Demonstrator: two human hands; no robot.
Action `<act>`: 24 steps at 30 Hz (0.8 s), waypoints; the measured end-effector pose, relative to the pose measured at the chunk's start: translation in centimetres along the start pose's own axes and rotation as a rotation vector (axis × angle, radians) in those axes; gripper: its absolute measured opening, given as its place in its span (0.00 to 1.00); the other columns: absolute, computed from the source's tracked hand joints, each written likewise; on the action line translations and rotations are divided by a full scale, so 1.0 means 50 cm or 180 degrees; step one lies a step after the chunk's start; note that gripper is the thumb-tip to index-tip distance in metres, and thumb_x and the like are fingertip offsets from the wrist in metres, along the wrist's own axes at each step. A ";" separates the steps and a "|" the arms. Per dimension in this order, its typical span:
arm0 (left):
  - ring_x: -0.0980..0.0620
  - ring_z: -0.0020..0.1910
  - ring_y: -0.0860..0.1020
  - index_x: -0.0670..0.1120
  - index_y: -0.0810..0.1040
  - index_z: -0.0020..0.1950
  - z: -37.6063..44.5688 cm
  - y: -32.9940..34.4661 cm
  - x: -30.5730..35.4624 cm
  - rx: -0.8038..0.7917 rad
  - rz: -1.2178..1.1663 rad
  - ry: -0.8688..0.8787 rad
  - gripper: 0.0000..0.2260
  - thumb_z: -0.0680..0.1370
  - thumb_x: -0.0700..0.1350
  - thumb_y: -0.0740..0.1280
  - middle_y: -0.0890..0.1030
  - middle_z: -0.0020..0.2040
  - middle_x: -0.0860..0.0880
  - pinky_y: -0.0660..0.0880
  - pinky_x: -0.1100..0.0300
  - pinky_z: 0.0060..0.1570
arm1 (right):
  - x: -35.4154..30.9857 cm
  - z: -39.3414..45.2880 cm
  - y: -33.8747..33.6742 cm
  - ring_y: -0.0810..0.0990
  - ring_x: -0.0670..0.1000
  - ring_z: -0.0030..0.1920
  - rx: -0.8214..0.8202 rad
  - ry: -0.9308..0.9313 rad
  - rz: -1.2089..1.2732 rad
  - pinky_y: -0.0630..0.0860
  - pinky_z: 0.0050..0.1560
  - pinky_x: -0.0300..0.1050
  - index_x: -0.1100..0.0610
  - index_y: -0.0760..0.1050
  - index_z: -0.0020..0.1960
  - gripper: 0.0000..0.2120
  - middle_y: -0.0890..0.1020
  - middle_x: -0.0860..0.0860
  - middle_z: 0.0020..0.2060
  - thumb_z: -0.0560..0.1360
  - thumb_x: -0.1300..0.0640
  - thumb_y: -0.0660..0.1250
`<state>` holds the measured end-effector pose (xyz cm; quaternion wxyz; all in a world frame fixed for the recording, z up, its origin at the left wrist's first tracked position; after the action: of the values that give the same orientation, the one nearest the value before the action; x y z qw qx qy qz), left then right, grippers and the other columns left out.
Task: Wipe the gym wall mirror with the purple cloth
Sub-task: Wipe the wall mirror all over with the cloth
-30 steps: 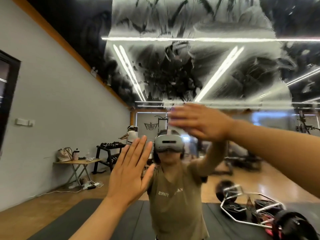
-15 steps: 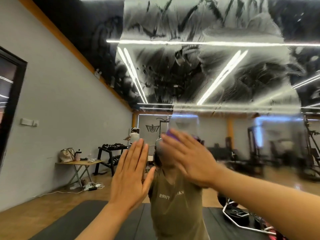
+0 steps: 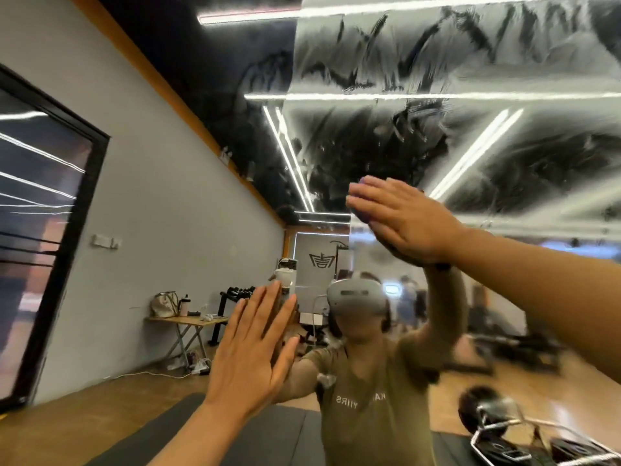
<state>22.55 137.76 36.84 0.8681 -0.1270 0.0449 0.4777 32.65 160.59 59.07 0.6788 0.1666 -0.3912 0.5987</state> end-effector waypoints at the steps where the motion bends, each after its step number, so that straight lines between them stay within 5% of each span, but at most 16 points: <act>1: 0.47 0.81 0.54 0.47 0.59 0.82 0.001 -0.002 -0.007 0.0001 0.0023 -0.0019 0.28 0.84 0.58 0.51 0.55 0.83 0.45 0.52 0.47 0.77 | 0.016 0.026 -0.007 0.56 0.54 0.80 0.0141 0.0501 0.0029 0.49 0.78 0.50 0.53 0.62 0.80 0.27 0.63 0.53 0.79 0.83 0.46 0.47; 4: 0.47 0.81 0.55 0.47 0.59 0.82 0.004 -0.004 -0.019 -0.0001 0.0099 -0.0008 0.28 0.84 0.57 0.52 0.56 0.82 0.46 0.54 0.46 0.76 | 0.011 0.081 -0.011 0.52 0.56 0.81 0.0571 0.1806 0.0108 0.44 0.79 0.51 0.55 0.58 0.81 0.29 0.59 0.54 0.80 0.82 0.49 0.47; 6: 0.48 0.81 0.54 0.47 0.58 0.82 0.003 -0.003 -0.022 0.0002 0.0093 -0.0001 0.28 0.84 0.57 0.52 0.56 0.83 0.46 0.55 0.46 0.75 | -0.034 0.086 0.004 0.50 0.57 0.81 0.0669 0.1980 0.0130 0.44 0.79 0.52 0.55 0.57 0.81 0.28 0.58 0.54 0.81 0.83 0.49 0.46; 14: 0.50 0.82 0.52 0.45 0.57 0.82 0.000 -0.008 -0.029 -0.0026 -0.0074 -0.0016 0.29 0.83 0.55 0.54 0.54 0.83 0.46 0.50 0.50 0.78 | -0.272 -0.101 0.090 0.56 0.56 0.80 -0.0092 -0.0419 -0.0224 0.48 0.78 0.53 0.50 0.62 0.78 0.25 0.65 0.51 0.78 0.83 0.46 0.50; 19: 0.51 0.81 0.53 0.45 0.59 0.82 0.002 -0.012 -0.045 -0.0067 -0.0090 0.0099 0.28 0.83 0.55 0.55 0.57 0.82 0.47 0.52 0.51 0.77 | -0.259 -0.161 0.071 0.53 0.51 0.81 -0.0731 -0.2054 -0.0059 0.47 0.80 0.51 0.48 0.62 0.80 0.24 0.61 0.47 0.80 0.84 0.48 0.53; 21: 0.52 0.81 0.54 0.45 0.59 0.82 0.002 -0.012 -0.051 -0.0048 -0.0082 0.0165 0.28 0.83 0.55 0.55 0.58 0.82 0.47 0.52 0.52 0.77 | -0.221 -0.121 0.072 0.54 0.50 0.81 -0.0776 -0.2150 0.0161 0.49 0.80 0.51 0.49 0.63 0.79 0.24 0.62 0.48 0.79 0.85 0.49 0.49; 24: 0.52 0.81 0.54 0.46 0.60 0.81 0.010 -0.017 -0.064 0.0034 -0.0135 0.0287 0.28 0.83 0.54 0.55 0.60 0.81 0.47 0.53 0.54 0.76 | -0.140 -0.017 0.056 0.57 0.52 0.80 -0.0335 -0.1305 0.0119 0.53 0.79 0.52 0.50 0.63 0.79 0.23 0.64 0.50 0.78 0.85 0.49 0.48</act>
<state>21.51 134.83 38.10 0.8758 -0.1447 0.0837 0.4528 30.44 157.05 52.70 0.5816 0.2420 -0.5548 0.5434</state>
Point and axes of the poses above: each hand's wrist, its own z-axis towards the middle knuckle, its own y-axis out of the palm, x = y × z, the point moved 3 cm from there along z, towards the middle knuckle
